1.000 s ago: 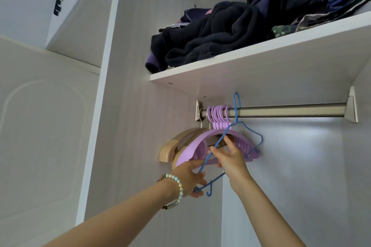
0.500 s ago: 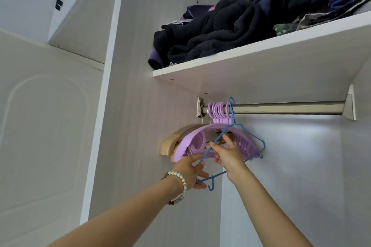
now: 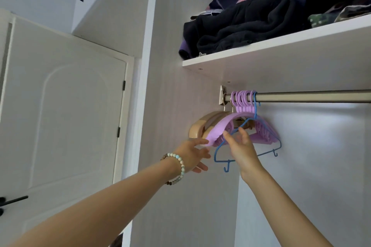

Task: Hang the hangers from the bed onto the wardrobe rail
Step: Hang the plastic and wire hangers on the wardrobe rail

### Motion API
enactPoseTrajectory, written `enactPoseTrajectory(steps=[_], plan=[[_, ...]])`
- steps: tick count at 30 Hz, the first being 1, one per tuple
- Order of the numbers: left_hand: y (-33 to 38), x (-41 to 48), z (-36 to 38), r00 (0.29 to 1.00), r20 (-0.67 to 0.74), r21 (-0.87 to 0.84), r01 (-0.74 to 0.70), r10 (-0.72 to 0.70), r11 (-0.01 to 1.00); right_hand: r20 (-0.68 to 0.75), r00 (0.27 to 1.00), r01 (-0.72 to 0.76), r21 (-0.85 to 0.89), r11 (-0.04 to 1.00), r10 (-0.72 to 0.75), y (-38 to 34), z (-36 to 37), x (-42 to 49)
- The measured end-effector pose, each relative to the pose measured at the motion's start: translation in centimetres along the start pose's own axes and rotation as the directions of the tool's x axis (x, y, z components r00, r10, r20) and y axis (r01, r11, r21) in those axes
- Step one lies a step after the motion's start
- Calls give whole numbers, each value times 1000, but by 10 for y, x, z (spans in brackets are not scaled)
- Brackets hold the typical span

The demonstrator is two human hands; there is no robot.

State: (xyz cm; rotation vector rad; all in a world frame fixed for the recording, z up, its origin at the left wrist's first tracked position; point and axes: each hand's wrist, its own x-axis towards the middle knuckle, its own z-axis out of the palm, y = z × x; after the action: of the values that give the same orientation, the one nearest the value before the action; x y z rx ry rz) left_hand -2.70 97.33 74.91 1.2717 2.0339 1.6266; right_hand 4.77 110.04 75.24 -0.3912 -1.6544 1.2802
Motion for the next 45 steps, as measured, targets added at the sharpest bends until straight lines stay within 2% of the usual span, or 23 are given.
enactPoseTrajectory(steps=[4,7,12,18,21,24,31,39,42,45], plan=[[1,-38,-56,991,-91,41,-93,96,995,-64,979,191,-66,979,-195,-29,35,-33],[-2,-76,-111,966,-175,143,-165,189,976,-26,956,289,-103,952,-293,-57,74,-62],[-20,-155,-223,897,-352,287,-170,269,943,188,926,337,-14,942,-328,-93,169,-121],[-76,-290,-366,786,-594,348,57,173,936,508,809,293,88,952,-296,-111,327,-220],[-118,-373,-425,709,-697,397,252,111,883,649,707,276,112,955,-280,-103,411,-287],[-164,-463,-471,629,-777,409,468,30,783,772,589,246,111,963,-240,-85,487,-364],[-273,-671,-523,392,-903,236,796,-178,557,945,284,226,95,969,-159,-27,618,-561],[-392,-866,-499,118,-915,18,967,-385,255,998,-37,328,66,942,-57,60,673,-772],[-442,-929,-474,23,-894,-25,995,-448,100,988,-156,418,80,905,-15,102,677,-838],[-489,-978,-446,-89,-839,-101,995,-538,-6,967,-247,442,61,895,56,150,673,-892]])
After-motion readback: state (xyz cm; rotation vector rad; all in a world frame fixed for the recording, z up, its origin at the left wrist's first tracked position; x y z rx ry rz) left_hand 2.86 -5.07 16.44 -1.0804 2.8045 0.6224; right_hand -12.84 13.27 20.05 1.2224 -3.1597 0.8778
